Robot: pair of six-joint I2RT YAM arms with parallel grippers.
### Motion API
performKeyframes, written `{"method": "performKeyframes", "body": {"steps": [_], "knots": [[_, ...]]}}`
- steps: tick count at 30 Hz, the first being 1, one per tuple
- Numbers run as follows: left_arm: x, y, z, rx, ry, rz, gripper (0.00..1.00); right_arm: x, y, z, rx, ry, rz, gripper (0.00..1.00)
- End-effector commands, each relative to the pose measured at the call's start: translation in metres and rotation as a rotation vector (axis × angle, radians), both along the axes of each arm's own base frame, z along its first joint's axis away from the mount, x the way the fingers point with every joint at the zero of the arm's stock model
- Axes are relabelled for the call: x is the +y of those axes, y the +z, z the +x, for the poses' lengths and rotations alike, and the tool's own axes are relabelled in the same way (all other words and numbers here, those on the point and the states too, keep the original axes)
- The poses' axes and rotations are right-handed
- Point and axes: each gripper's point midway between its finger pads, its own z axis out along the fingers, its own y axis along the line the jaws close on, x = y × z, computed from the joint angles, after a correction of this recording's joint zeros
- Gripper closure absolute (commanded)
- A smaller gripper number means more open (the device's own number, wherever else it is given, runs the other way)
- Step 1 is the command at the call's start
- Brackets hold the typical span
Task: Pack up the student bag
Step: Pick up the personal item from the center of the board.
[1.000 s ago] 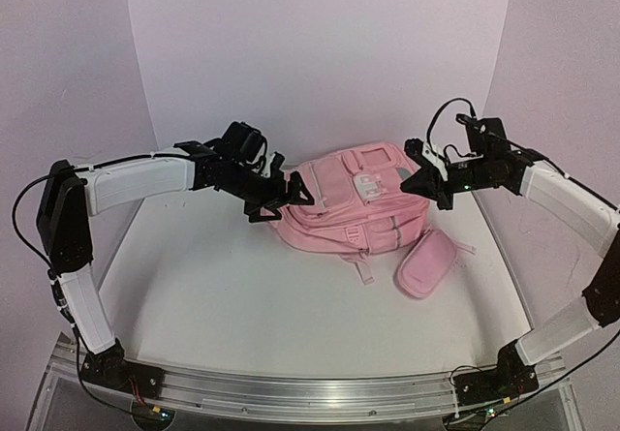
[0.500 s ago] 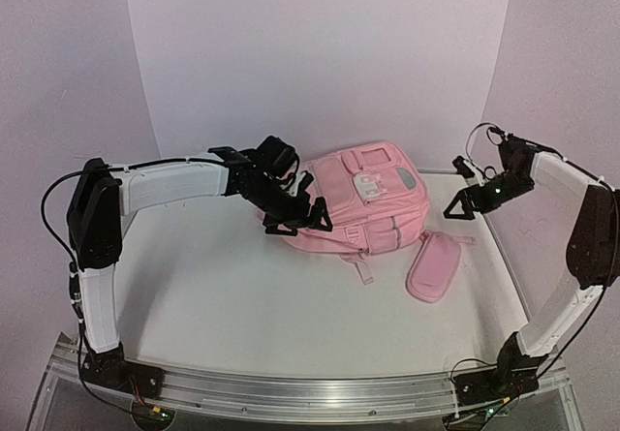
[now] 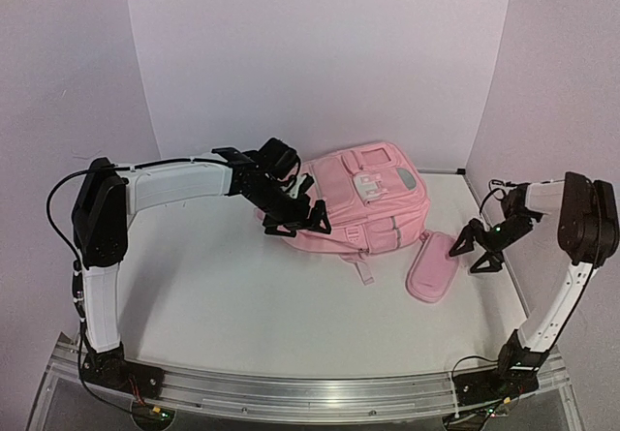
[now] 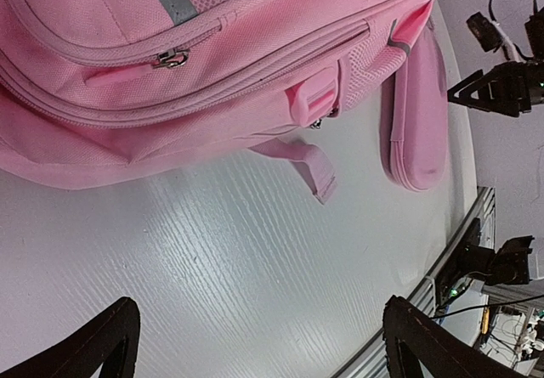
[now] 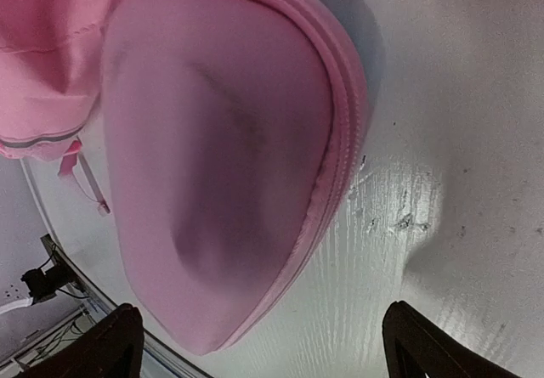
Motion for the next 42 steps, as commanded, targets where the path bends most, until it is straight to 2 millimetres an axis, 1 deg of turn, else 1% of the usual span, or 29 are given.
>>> {"method": "performKeyframes", "body": {"steps": [1,4,7,9,12,15,18,20,21,22,23,24,25,26,27,31,32,33,34,35,36,38,40,42], "knots": [[0.000,0.025,0.007,-0.071,0.001,-0.022,0.00,0.003,-0.020,0.017,0.012,-0.111,0.063,0.07],[0.003,0.021,0.006,-0.066,0.012,-0.015,0.00,0.010,-0.034,0.026,0.015,-0.165,0.125,0.11],[0.003,0.019,0.007,-0.068,0.022,-0.015,0.00,0.023,-0.036,0.039,-0.022,-0.185,0.218,0.18],[0.002,0.020,0.009,-0.074,0.023,-0.016,0.00,0.030,-0.033,0.050,-0.058,-0.193,0.282,0.25],[0.002,0.019,0.010,-0.072,0.023,-0.013,0.00,0.042,-0.014,0.063,-0.118,-0.182,0.355,0.33],[0.002,0.016,0.010,-0.068,0.023,-0.008,0.00,0.046,0.015,0.075,-0.195,-0.174,0.396,0.41],[0.001,0.016,0.010,-0.068,0.023,-0.007,0.00,0.052,0.038,0.080,-0.256,-0.144,0.422,0.50],[0.001,0.016,0.011,-0.070,0.024,-0.008,0.00,0.061,0.050,0.079,-0.283,-0.110,0.435,0.56],[0.001,0.016,0.012,-0.070,0.023,-0.006,0.00,0.065,0.054,0.079,-0.298,-0.096,0.425,0.57],[0.001,0.016,0.012,-0.071,0.022,-0.004,0.00,0.069,0.058,0.079,-0.311,-0.081,0.411,0.54],[0.001,0.017,0.013,-0.073,0.022,-0.003,0.00,0.072,0.060,0.079,-0.321,-0.074,0.391,0.45],[0.001,0.017,0.012,-0.073,0.022,0.000,0.00,0.075,0.063,0.079,-0.334,-0.070,0.365,0.33],[0.002,0.017,0.013,-0.075,0.025,0.001,0.00,0.075,0.059,0.081,-0.333,-0.081,0.320,0.31],[0.002,0.017,0.014,-0.077,0.026,0.002,0.00,0.075,0.056,0.083,-0.331,-0.095,0.292,0.31],[0.002,0.017,0.014,-0.077,0.027,0.003,0.00,0.074,0.053,0.085,-0.330,-0.112,0.281,0.32],[0.004,0.017,0.014,-0.083,0.032,0.009,0.00,0.063,0.036,0.096,-0.296,-0.216,0.219,0.43],[0.004,0.016,0.014,-0.082,0.033,0.013,0.00,0.058,0.030,0.098,-0.283,-0.247,0.182,0.43],[0.005,0.016,0.014,-0.083,0.035,0.016,0.00,0.053,0.024,0.101,-0.267,-0.278,0.151,0.39],[0.006,0.016,0.014,-0.085,0.037,0.020,0.00,0.050,0.020,0.103,-0.250,-0.302,0.132,0.33],[0.007,0.015,0.014,-0.086,0.038,0.023,0.00,0.051,0.021,0.105,-0.240,-0.311,0.131,0.29],[0.007,0.015,0.014,-0.087,0.038,0.025,0.00,0.054,0.023,0.106,-0.237,-0.311,0.140,0.28],[0.005,0.016,0.014,-0.091,0.028,0.015,0.00,0.070,0.035,0.111,-0.260,-0.272,0.163,0.26],[0.002,0.017,0.015,-0.098,0.015,0.005,0.00,0.084,0.046,0.115,-0.293,-0.231,0.185,0.27],[-0.003,0.021,0.015,-0.131,-0.006,-0.007,0.00,0.095,0.055,0.119,-0.310,-0.208,0.210,0.30]]}}
